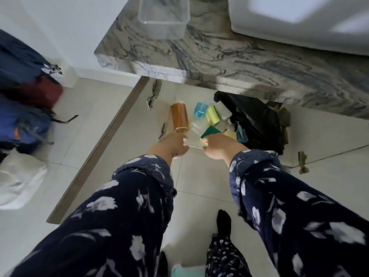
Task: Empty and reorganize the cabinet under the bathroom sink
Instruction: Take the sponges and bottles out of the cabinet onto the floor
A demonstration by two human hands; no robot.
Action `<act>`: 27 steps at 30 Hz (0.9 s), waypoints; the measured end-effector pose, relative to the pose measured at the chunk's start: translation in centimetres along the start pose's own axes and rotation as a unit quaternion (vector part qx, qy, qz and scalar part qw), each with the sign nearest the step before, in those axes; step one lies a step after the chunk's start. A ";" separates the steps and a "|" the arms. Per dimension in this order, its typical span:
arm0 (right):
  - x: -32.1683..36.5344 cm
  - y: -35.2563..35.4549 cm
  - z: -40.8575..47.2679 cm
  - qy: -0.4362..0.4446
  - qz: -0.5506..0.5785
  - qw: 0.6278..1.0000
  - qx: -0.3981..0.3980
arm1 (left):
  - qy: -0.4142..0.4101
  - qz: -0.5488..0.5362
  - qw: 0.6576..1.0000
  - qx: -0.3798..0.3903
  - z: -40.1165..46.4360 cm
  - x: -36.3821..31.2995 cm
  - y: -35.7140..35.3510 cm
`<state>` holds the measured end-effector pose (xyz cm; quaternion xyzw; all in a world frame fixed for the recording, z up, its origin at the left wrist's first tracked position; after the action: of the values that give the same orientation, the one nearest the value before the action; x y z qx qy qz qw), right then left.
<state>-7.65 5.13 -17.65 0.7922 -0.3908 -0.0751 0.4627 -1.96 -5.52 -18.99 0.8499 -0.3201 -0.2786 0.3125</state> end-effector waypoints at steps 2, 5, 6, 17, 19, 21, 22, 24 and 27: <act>-1.1 0.4 2.0 0.014 -0.012 1.000 0.013 | 0.023 -0.020 1.000 0.003 2.0 -0.2 -0.2; -2.4 0.6 4.7 0.034 -0.032 0.999 0.027 | 0.049 -0.070 0.996 0.010 4.1 -0.7 -0.4; -2.8 0.5 5.6 0.040 -0.037 0.998 0.033 | 0.056 -0.090 0.994 0.009 4.8 -0.7 -0.4; -5.5 -4.8 15.3 0.071 0.000 0.997 0.042 | 0.103 -0.193 0.975 -0.039 12.5 2.9 -4.6; -6.3 -6.6 17.8 0.067 0.006 0.997 0.033 | 0.107 -0.212 0.970 -0.047 15.2 3.9 -6.5; -7.2 -8.0 20.6 0.061 0.008 0.998 0.015 | 0.106 -0.233 0.965 -0.063 18.1 4.9 -8.0; -7.7 -8.5 22.2 0.059 0.014 0.998 0.002 | 0.106 -0.245 0.961 -0.071 19.6 5.4 -8.7; -8.5 -9.3 25.4 0.054 0.038 0.998 -0.025 | 0.105 -0.278 0.950 -0.092 22.7 6.3 -9.7; -9.4 -10.2 30.0 0.044 0.097 0.992 -0.064 | 0.099 -0.345 0.923 -0.140 27.7 7.3 -10.1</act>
<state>-22.87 -5.94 -44.80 0.7217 -0.4396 -0.0193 0.5343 -12.21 -14.51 -46.19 0.8786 0.0677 -0.3255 0.3428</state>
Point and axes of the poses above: each hand's wrist, its own z-axis towards the middle knuckle, its own y-axis out of the back of the hand, x = y × z, the point moved 10 cm from there along z, towards the middle knuckle, and after that the axes turned 12 degrees about y, right-handed, at the moved point
